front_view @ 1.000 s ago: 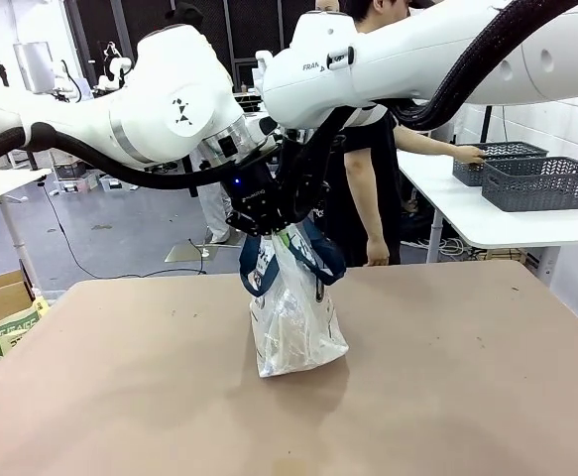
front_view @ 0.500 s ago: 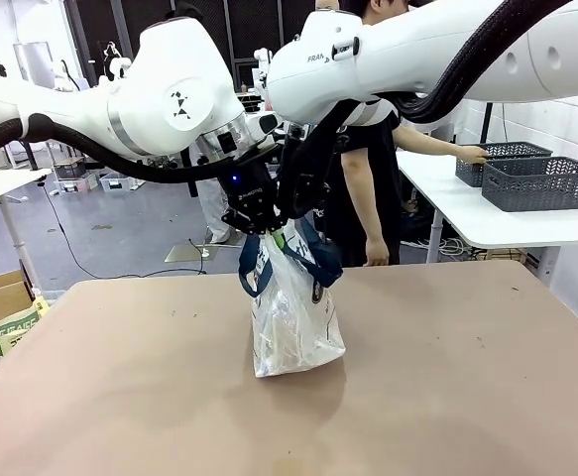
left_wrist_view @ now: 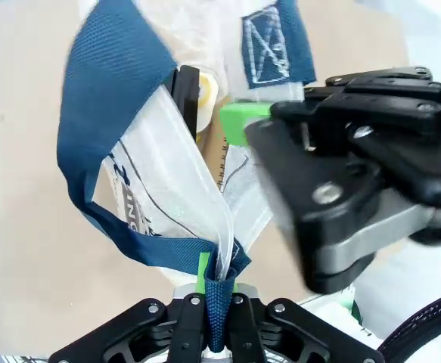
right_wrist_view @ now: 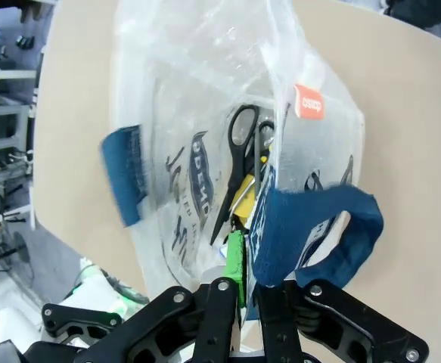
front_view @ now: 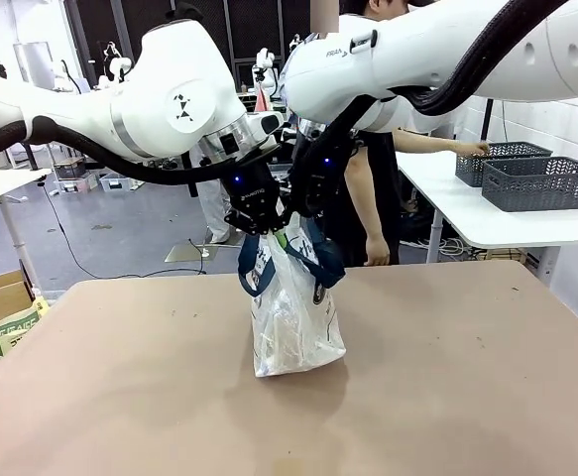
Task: Transfer purchased items from the store into the shopping bag.
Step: Move the Reusable shopping bag to the right side of the table.
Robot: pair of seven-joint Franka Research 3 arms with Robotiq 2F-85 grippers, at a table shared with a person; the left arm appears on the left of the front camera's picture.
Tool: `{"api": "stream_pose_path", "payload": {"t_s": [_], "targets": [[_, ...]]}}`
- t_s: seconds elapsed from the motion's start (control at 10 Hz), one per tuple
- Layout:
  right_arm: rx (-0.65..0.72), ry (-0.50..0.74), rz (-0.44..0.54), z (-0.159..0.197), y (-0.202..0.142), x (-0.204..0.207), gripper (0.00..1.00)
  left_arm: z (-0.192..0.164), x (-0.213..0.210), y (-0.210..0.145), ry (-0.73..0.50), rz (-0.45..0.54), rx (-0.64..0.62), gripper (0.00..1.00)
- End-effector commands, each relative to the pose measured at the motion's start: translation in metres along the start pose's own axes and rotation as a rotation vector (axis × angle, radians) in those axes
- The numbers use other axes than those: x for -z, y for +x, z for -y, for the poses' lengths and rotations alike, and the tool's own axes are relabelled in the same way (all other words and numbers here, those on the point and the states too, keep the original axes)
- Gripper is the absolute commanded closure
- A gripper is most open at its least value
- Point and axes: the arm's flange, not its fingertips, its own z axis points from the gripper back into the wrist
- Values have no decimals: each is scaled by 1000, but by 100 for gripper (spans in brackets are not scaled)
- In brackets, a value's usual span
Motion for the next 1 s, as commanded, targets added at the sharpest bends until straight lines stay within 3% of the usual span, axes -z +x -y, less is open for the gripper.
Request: {"api": "stream_pose_path", "payload": {"t_s": [0.0, 0.3, 0.7, 0.9], "targets": [[20, 30, 29, 19, -12, -1, 54, -2, -3, -2, 1, -4, -1, 100], [43, 37, 58, 30, -19, -15, 0, -2, -3, -2, 1, -4, -1, 100], [-31, -6, 74, 48, -56, -69, 0, -2, -3, -2, 1, -4, -1, 100], [-191, 20, 91, 68, -75, -93, 0, -2, -3, -2, 1, -4, -1, 100]]}}
